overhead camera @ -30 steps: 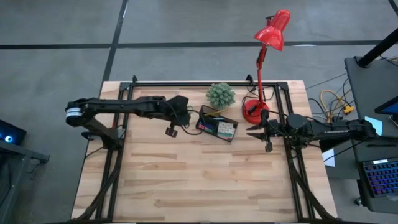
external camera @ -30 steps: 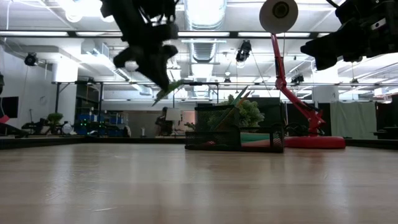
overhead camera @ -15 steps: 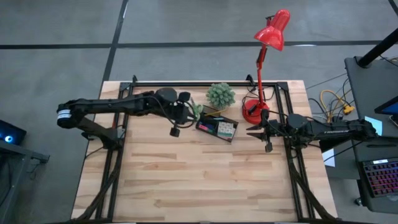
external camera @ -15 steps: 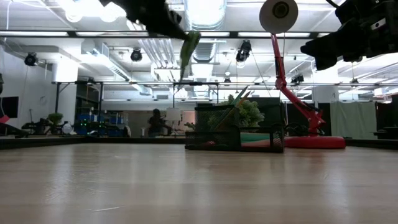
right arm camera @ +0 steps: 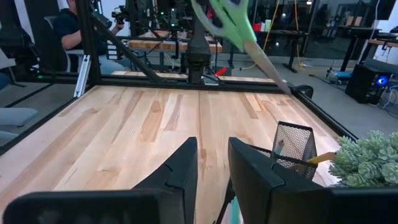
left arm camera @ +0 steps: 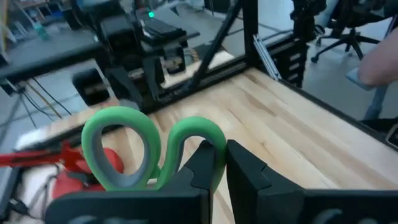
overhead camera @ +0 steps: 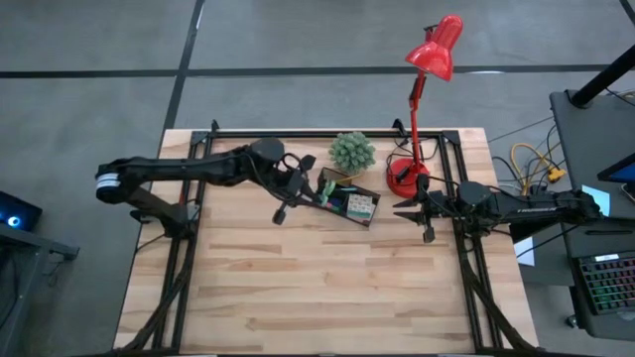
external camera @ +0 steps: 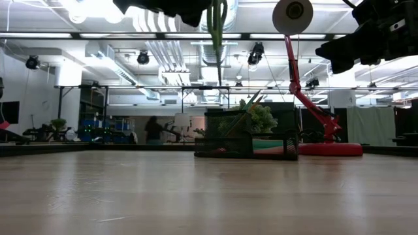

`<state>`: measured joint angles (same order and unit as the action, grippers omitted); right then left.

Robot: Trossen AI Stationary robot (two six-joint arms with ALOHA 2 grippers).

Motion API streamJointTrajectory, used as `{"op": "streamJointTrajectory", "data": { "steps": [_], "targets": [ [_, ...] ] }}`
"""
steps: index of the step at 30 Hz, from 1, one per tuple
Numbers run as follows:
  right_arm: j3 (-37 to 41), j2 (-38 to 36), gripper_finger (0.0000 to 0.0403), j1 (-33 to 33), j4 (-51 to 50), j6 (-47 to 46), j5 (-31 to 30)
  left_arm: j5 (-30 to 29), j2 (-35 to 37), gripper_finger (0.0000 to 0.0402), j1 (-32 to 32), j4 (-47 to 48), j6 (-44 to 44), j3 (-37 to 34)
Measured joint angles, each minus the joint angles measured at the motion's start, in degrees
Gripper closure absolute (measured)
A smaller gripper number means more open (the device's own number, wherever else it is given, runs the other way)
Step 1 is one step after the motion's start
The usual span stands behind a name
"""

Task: Pick and place office supplies into organizer
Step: Put the green scissors into the black desk organizer

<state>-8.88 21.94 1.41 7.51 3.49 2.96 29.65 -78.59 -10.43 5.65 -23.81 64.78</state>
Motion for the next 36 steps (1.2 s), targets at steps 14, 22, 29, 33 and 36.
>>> {"op": "streamJointTrajectory", "data": {
  "steps": [14,22,29,33,36],
  "targets": [
    [0.0,0.0,0.0334,0.0,0.0,0.0,0.0,1.8,-6.9,0.0397,-0.4,-8.3,-1.0,-2.4],
    [0.0,0.0,0.0323,0.0,0.0,0.0,0.0,2.1,-6.9,0.0397,-1.4,-8.4,-1.1,-2.4],
    [0.0,0.0,0.0325,0.0,0.0,0.0,0.0,3.3,-6.9,0.0397,-3.5,-8.8,5.1,-2.4],
    [0.0,0.0,0.0332,0.0,0.0,0.0,0.0,3.2,-6.9,0.0397,-5.3,-12.1,12.6,-2.4],
    [0.0,0.0,0.0335,0.0,0.0,0.0,0.0,2.9,-6.9,0.0397,-6.1,-14.7,15.8,-2.4]
  ]
}}
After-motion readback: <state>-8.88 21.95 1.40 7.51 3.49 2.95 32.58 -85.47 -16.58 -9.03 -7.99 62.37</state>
